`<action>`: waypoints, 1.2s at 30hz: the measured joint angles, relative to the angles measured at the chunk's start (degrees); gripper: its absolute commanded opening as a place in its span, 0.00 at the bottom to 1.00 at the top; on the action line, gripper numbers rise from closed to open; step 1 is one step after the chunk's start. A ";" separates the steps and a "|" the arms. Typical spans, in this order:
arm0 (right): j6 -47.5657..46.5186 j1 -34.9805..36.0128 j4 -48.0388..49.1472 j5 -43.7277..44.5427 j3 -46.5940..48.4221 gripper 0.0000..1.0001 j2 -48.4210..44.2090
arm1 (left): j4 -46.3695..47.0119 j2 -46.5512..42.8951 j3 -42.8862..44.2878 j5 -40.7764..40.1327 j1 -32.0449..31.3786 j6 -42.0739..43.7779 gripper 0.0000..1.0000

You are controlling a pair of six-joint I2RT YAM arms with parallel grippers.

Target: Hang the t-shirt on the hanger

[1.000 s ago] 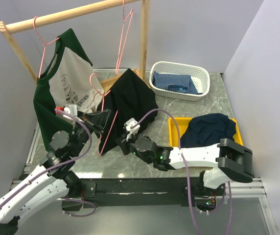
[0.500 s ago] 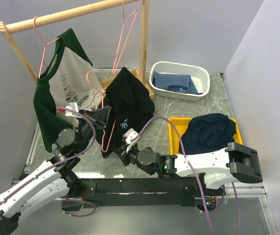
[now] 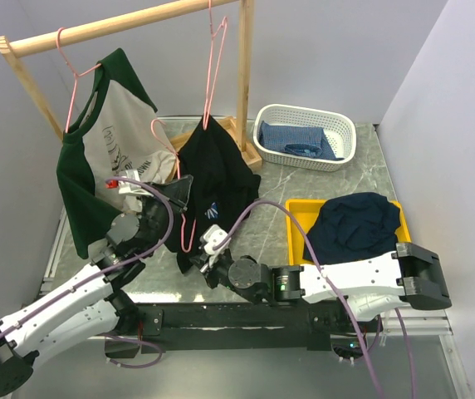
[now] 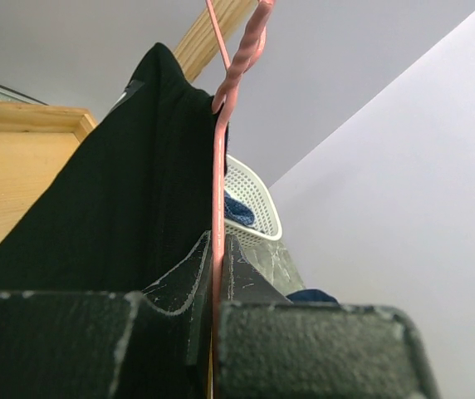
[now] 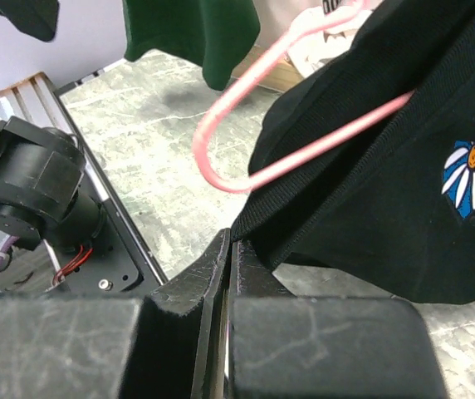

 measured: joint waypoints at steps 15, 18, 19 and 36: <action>-2.12 2.45 -6.86 0.35 5.77 0.00 1.40 | 2.95 3.28 0.00 -3.13 -1.55 2.58 0.01; -2.10 2.45 -8.35 0.20 5.77 0.00 0.70 | 3.45 4.22 0.00 -3.43 -1.92 3.82 0.01; -2.08 2.45 -8.85 0.13 5.77 0.00 0.24 | 3.74 4.52 0.00 -3.45 -2.10 4.26 0.01; 0.39 0.85 -21.99 -5.55 13.20 0.00 -4.26 | 4.00 6.67 0.00 -1.81 -3.87 11.45 0.01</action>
